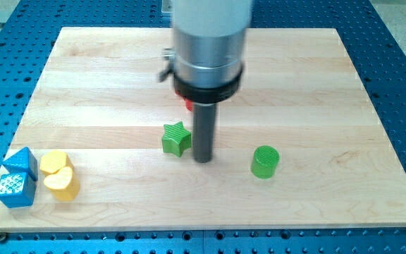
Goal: Push both the green blocks into the red blocks
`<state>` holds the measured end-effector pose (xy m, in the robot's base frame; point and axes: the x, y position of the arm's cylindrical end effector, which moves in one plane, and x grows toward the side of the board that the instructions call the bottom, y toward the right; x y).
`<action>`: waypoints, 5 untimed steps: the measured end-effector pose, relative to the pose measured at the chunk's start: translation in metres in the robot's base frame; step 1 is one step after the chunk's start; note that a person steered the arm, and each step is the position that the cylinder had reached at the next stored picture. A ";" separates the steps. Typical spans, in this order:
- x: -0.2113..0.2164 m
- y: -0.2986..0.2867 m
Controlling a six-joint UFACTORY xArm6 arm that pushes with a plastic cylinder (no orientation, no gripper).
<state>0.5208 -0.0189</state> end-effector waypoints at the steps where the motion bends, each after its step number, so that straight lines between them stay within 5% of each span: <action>1: -0.024 -0.035; 2: -0.073 -0.023; 4: -0.019 -0.075; 5: -0.062 -0.088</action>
<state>0.4586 -0.1069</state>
